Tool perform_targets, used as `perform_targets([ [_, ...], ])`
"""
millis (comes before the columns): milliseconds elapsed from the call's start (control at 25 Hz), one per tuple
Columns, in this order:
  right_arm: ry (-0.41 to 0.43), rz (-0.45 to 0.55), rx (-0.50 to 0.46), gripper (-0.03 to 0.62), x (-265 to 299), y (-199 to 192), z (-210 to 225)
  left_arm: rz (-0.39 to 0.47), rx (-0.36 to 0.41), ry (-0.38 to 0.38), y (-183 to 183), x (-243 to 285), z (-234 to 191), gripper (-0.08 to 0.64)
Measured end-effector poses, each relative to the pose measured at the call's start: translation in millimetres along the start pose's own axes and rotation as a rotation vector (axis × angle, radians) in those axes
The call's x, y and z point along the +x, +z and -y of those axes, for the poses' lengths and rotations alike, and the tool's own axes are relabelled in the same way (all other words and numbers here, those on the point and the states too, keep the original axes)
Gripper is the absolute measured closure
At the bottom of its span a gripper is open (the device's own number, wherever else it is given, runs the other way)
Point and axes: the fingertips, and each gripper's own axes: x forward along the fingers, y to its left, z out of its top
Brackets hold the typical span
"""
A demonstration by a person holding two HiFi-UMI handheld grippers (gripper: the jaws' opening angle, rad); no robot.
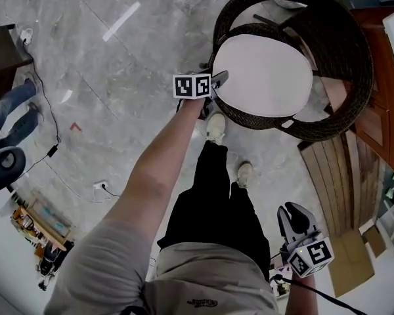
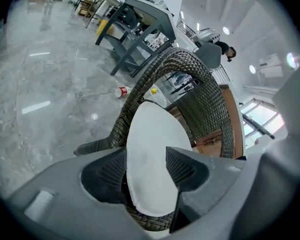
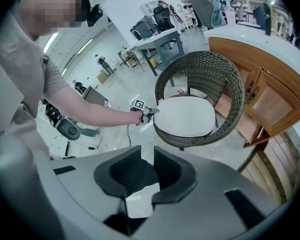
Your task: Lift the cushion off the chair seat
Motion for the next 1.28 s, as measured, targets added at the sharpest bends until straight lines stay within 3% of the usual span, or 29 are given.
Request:
perform_targets([
  [120,0.004,0.004,0.008,0.506,1,0,0,0.026,-0.071,-0.034,2,1,-2,0.325],
  [440,0.001,0.008,0.034,0.505,-3,-7,9,0.024,-0.261,-0.263,-11,8,25,0.334],
  [600,-0.004,0.013,0.05,0.506,-5,-13,15,-0.029,-0.257,-0.3,-24,17,37,0.375],
  [720,-0.004,0.014,0.056,0.506,-7,-19,18,-0.038,-0.264,-0.303,-28,18,39,0.474],
  [960,0.0,0.031,0.057,0.506,-13,-27,23,-0.045,-0.279,-0.387,-28,9,56,0.485],
  [1280,0.011,0.063,0.033,0.506,-33,-42,27,0.011,-0.26,-0.372,-35,-12,80,0.497],
])
